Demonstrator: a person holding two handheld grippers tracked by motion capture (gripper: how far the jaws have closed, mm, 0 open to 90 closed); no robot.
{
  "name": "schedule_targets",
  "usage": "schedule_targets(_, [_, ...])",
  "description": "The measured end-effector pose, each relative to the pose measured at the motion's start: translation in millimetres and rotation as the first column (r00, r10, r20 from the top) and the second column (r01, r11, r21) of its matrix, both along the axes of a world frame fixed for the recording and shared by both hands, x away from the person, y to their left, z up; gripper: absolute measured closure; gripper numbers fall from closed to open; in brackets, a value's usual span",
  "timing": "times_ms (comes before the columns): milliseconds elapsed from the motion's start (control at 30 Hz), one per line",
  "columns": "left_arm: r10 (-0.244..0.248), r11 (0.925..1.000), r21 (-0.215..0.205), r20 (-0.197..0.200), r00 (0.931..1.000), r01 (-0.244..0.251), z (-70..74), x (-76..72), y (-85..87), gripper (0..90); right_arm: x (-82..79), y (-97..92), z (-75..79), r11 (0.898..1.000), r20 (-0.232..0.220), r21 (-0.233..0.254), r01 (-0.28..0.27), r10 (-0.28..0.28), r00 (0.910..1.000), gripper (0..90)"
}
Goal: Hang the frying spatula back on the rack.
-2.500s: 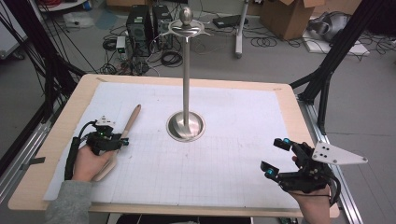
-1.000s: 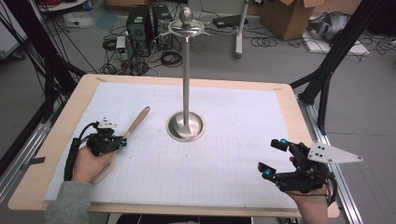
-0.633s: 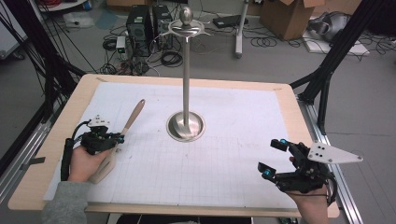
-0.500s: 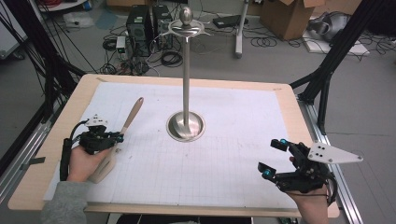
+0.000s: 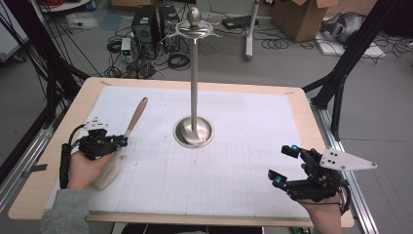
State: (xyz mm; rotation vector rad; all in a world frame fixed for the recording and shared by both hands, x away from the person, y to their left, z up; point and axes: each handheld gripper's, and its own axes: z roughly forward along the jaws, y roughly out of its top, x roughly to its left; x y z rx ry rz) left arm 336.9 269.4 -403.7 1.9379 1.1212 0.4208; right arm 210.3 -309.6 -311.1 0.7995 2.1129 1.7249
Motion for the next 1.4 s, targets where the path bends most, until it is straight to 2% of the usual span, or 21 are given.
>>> schedule_targets(267, [-0.03, 0.9991, -0.031, 0.014, 0.9994, 0.031, 9.7, -2.2, -2.1, 77.7, 0.1, 0.2, -0.2, 1.0, -0.003, 0.0, -0.002, 0.002, 1.0, 11.6])
schedule_targets(333, [-0.037, 0.9987, -0.035, 0.031, 0.9988, 0.038, 14.8, -3.6, -5.2, 77.7, 0.2, 0.0, -0.4, 1.0, -0.004, -0.001, -0.002, 0.002, 1.0, 11.6])
schedule_targets(667, [-0.072, 0.9968, -0.031, 0.052, 0.996, 0.074, 26.2, -6.5, -11.1, 77.7, 0.7, -0.2, -1.2, 1.0, -0.012, 0.003, -0.006, 0.006, 0.9999, 11.6])
schedule_targets(1133, [-0.089, 0.9952, -0.033, 0.079, 0.9929, 0.092, 41.1, -10.6, -12.3, 77.7, 2.9, 1.9, -2.9, 1.0, -0.014, -0.001, -0.014, 0.014, 0.9998, 11.6])
schedule_targets(1400, [-0.084, 0.9956, -0.033, 0.092, 0.9922, 0.087, 44.0, -12.4, -13.1, 77.7, 3.6, 4.7, -3.1, 1.0, -0.02, -0.001, -0.021, 0.021, 0.9996, 11.6])
